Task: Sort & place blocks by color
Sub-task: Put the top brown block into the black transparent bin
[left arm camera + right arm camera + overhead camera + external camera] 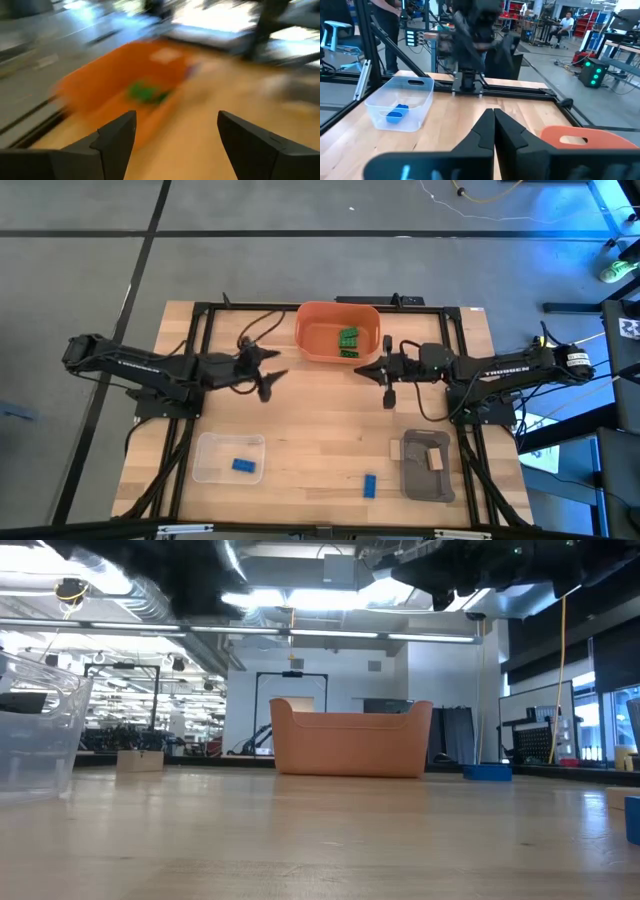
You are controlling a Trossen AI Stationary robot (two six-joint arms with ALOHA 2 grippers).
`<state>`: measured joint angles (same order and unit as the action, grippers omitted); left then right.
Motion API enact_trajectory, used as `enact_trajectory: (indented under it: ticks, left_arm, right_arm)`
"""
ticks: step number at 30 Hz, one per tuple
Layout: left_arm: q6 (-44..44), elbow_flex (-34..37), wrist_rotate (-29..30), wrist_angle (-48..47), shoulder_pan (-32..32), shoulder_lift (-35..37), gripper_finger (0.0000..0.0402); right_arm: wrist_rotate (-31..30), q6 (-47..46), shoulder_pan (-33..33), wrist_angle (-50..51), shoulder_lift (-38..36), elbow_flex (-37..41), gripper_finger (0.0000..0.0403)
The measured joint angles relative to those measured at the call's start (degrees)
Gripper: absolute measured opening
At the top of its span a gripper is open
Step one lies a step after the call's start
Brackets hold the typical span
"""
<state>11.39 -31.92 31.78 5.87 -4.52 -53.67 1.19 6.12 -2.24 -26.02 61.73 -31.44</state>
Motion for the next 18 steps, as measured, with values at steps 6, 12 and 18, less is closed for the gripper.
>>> enact_trajectory:
  ticks: [6, 12, 18]
  left_arm:
    - [20.7, 0.0, 8.5, -21.0, 8.8, -0.7, 0.0271]
    - [35.2, 0.7, 3.8, -38.2, 19.6, -5.1, 0.0271]
    - [35.1, 2.3, -2.7, -35.4, 25.7, -11.8, 0.0271]
  right_arm:
    - [0.0, -1.4, -0.1, 0.1, 0.0, 0.0, 0.0000]
    - [0.0, -1.5, -0.1, 0.1, 0.0, 0.0, 0.0000]
    - [0.0, -1.5, -0.1, 0.3, 0.0, 0.0, 0.0001]
